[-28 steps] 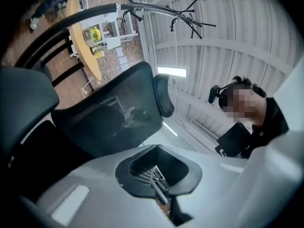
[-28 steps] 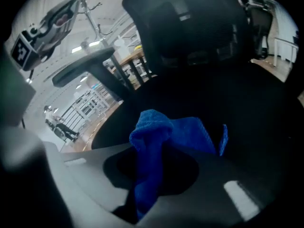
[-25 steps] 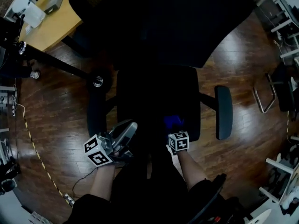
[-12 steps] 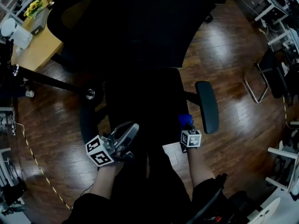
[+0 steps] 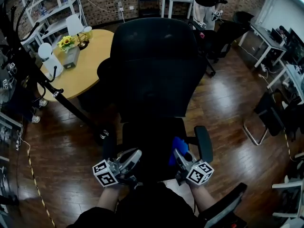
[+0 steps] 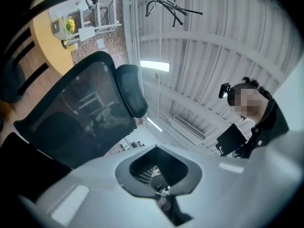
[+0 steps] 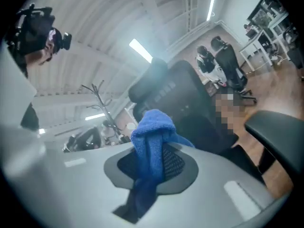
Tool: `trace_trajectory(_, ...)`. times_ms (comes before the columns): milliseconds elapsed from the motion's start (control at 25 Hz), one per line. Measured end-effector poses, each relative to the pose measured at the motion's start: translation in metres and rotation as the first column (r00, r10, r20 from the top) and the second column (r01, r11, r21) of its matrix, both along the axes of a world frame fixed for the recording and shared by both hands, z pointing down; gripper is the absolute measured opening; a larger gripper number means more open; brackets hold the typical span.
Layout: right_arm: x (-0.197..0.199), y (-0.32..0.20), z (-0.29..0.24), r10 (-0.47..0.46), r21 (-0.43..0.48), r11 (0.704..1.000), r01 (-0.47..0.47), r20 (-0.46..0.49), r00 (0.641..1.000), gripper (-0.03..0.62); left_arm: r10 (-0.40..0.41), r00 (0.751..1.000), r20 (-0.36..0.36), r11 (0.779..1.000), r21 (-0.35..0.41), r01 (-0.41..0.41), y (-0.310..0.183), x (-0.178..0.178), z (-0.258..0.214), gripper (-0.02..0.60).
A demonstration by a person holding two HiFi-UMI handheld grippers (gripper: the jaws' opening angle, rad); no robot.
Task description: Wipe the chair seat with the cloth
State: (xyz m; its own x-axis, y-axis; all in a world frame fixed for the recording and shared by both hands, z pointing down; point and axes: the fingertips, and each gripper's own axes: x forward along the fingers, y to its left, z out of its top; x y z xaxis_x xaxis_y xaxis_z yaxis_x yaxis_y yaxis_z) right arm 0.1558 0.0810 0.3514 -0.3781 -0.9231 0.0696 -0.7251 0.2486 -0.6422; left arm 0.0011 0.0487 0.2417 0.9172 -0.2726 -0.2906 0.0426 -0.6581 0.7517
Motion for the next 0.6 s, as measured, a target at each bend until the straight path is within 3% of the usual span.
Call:
trace_trajectory(120,-0.016,0.001,-0.075,-0.055,0.159,0.986,0.051,0.019,0.998,0.06,-0.003,1.0,-0.02,0.996,0.086,0.005,0.007,0.001,-0.035,0.0)
trace_trajectory(280,-0.014,0.009,-0.136,-0.078,0.29,0.955,0.069,0.02,0.997,0.06,-0.006,0.999,-0.053,0.985,0.172,0.015,0.019,0.004,-0.066,0.0)
trace_trajectory(600,-0.02,0.013,-0.167,-0.091,0.349,0.934,0.081,0.011,0.996,0.06,-0.016,0.995,-0.094,0.973,0.23,0.037,0.017,0.004,-0.092,0.0)
